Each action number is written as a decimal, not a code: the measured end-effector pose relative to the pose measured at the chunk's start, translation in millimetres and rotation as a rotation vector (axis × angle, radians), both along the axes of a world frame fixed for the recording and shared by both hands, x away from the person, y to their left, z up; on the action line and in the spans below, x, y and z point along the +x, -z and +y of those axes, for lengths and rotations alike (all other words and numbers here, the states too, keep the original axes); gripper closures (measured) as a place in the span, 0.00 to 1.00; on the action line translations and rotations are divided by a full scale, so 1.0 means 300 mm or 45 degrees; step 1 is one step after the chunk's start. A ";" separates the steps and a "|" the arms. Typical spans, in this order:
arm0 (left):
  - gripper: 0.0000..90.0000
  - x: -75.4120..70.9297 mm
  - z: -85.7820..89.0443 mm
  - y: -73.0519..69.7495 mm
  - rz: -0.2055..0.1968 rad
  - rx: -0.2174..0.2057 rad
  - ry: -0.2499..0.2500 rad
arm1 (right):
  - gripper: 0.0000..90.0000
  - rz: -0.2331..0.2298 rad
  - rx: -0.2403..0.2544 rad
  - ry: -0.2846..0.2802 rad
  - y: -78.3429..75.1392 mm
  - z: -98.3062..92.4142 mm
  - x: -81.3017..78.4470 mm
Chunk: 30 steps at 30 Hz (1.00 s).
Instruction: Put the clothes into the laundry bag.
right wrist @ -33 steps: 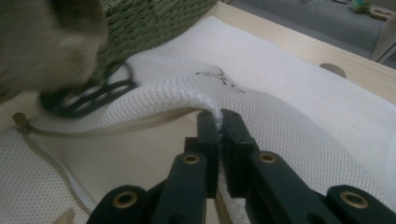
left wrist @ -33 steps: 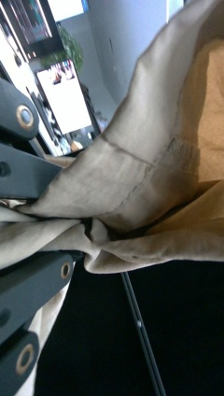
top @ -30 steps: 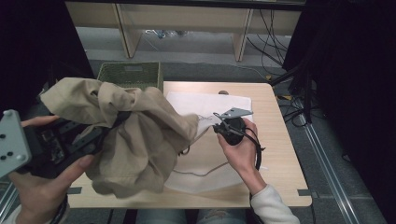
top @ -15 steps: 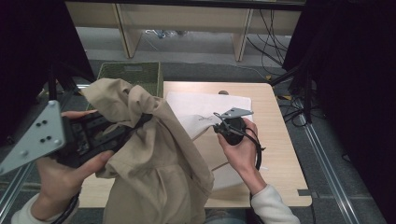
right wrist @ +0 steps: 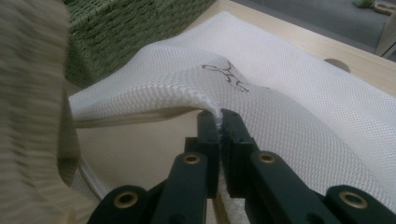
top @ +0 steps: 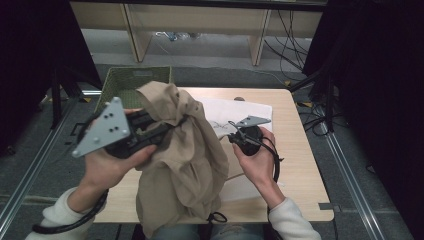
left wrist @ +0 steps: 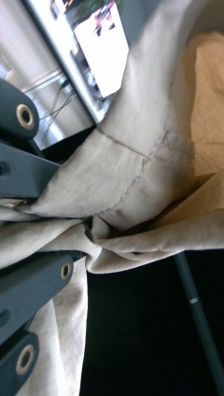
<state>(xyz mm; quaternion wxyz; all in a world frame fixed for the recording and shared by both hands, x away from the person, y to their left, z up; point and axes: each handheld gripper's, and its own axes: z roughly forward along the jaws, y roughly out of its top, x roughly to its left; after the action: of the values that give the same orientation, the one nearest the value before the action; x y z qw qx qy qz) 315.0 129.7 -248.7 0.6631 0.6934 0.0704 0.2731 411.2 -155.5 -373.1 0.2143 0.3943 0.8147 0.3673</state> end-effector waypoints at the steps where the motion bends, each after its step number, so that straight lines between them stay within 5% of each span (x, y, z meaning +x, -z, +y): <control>1: 0.92 0.008 -0.017 0.025 0.028 0.021 0.020 | 0.98 -0.001 0.007 0.007 0.002 0.002 0.000; 9: 0.92 0.074 -0.109 0.170 0.150 0.136 0.044 | 0.98 0.046 0.033 0.041 -0.004 0.004 -0.010; 19: 0.92 0.149 -0.198 0.370 0.367 0.270 0.083 | 0.98 0.028 0.041 0.040 -0.007 -0.003 -0.006; 30: 0.92 0.159 -0.264 0.488 0.463 0.396 0.098 | 0.98 0.016 0.047 0.043 -0.006 0.002 -0.010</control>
<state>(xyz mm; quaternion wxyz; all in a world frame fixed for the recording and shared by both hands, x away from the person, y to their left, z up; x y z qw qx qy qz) 362.9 50.6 -395.1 0.5345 0.8272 0.1194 0.1259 408.3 -154.8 -371.2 0.2081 0.4141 0.8024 0.3760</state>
